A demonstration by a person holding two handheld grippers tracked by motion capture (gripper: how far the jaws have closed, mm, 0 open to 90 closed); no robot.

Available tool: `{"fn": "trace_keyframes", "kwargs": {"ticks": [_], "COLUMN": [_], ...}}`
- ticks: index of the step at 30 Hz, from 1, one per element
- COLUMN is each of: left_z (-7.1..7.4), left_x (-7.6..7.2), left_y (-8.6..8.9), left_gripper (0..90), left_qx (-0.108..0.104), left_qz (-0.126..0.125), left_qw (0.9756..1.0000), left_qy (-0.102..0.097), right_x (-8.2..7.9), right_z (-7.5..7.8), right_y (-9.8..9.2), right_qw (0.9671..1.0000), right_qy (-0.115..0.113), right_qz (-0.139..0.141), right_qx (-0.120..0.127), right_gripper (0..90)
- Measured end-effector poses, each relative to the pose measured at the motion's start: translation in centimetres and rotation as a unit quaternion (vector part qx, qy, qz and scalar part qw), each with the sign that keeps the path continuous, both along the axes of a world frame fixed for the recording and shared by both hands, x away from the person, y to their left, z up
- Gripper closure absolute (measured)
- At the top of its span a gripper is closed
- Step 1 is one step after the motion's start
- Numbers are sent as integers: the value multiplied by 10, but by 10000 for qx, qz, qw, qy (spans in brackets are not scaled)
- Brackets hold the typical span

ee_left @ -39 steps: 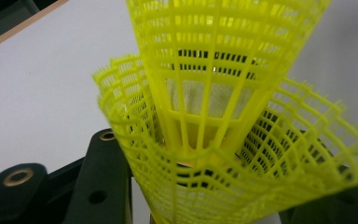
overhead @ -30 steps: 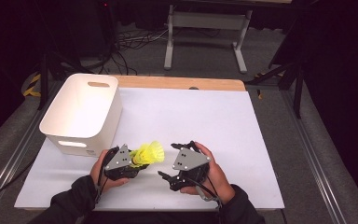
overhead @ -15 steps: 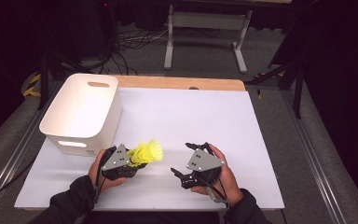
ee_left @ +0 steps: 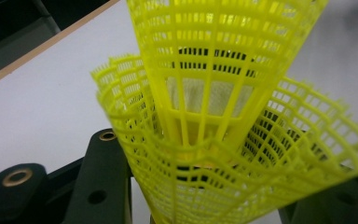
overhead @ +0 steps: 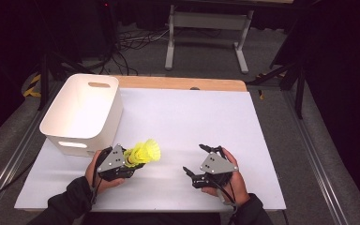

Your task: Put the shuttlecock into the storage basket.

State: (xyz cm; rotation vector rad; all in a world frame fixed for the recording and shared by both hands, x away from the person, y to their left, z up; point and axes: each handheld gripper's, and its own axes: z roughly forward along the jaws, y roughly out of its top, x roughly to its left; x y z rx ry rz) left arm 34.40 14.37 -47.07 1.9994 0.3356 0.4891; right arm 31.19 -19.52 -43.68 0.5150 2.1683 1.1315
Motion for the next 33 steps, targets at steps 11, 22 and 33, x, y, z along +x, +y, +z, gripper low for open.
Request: {"fn": "trace_keyframes", "kwargs": {"ticks": [11, 22, 33], "left_z": [6, 12, 21], "left_x": [-4, -7, -9], "left_y": [8, 17, 24], "left_gripper": [543, 543, 543], "left_qx": [-75, -168, -366], "left_qz": [6, 37, 89], "left_qw": [10000, 9998, 9991], "left_qy": [-64, -143, -208], "right_x": [-3, -2, -3], "right_z": [-13, -22, -25], "right_y": [-13, -12, -4], "right_qw": [9997, 9997, 9999], "right_qy": [-93, 9, 64], "right_qz": [-224, -222, -105], "right_qx": [-13, -93, -42], "right_gripper": [140, 140, 141]}}
